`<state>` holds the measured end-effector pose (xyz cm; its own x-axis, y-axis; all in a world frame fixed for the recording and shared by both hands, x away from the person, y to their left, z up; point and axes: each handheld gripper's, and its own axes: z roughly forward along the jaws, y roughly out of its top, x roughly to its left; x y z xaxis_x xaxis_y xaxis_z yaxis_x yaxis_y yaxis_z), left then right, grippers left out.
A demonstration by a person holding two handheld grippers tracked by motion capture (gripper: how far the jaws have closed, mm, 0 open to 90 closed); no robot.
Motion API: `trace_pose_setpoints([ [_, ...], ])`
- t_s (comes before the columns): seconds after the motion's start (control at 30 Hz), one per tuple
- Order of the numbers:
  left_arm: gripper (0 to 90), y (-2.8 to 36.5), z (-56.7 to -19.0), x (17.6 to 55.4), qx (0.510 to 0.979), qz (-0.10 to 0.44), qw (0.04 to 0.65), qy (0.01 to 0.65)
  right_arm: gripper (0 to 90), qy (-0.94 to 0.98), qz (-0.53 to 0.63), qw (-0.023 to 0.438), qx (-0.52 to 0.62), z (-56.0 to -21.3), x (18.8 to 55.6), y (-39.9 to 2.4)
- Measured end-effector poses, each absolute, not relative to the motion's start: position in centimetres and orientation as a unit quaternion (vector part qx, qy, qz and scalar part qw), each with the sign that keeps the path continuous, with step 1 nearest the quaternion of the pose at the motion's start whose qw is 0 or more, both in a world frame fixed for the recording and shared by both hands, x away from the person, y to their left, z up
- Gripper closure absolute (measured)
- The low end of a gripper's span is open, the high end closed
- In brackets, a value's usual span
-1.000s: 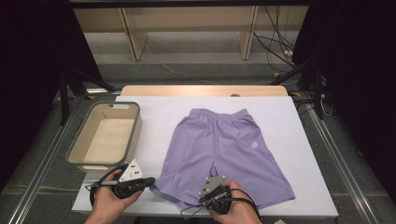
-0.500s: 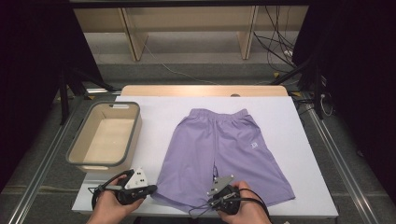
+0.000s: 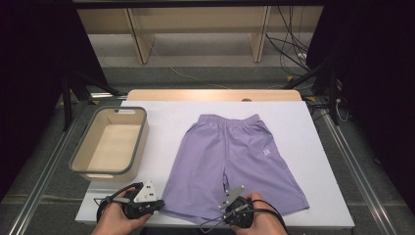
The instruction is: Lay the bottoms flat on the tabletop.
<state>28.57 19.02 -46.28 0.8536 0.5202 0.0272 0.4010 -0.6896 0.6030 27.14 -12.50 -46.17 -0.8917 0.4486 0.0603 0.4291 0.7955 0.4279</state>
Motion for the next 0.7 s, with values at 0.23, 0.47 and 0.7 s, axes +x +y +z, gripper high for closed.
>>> trace_pose_setpoints([
  [0.23,68.7,20.0,-46.4,29.6,0.886,0.096,0.325,0.316,72.6,0.934,0.246,0.024,0.259,-45.2,27.4,-13.3],
  [0.47,67.7,19.6,-47.5,30.0,0.888,0.078,0.304,0.336,62.9,0.904,0.269,0.041,0.329,-45.9,28.4,-13.9],
  [0.7,66.8,19.0,-47.9,29.9,0.891,0.063,0.296,0.339,68.8,0.902,0.268,0.038,0.338,-46.9,28.3,-13.1],
])
